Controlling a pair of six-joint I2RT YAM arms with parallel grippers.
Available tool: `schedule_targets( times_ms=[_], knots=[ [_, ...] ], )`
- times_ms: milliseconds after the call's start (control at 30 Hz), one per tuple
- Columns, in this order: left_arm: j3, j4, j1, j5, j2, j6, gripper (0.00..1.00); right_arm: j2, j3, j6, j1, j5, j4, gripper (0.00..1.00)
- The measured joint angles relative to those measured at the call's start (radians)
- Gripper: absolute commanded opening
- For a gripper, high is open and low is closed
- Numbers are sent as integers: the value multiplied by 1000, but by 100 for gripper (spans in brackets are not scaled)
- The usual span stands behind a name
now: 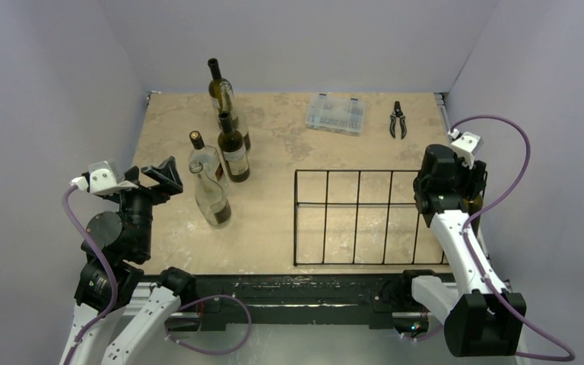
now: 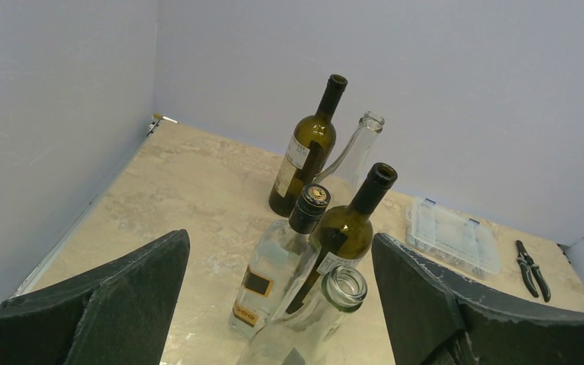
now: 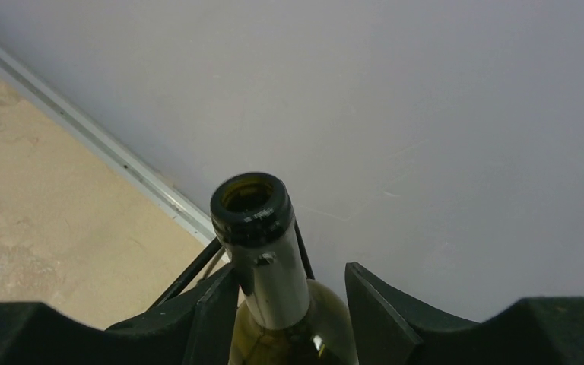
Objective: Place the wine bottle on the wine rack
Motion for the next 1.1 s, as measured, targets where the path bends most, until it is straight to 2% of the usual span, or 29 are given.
schedule_targets(
  times_ms=[300,700,933,1100],
  knots=[
    [0,0,0,-1,0,1,90,-15,0,8,-1,-24,-43,86],
    [0,0,0,-2,0,7,90,-126,27,7,18,-97,-55,97],
    [0,0,0,-1,0,7,90,-129,105,28,19,-150,-110,99],
    [0,0,0,0,1,7,90,-129,183,101,20,-225,-170,99]
  ],
)
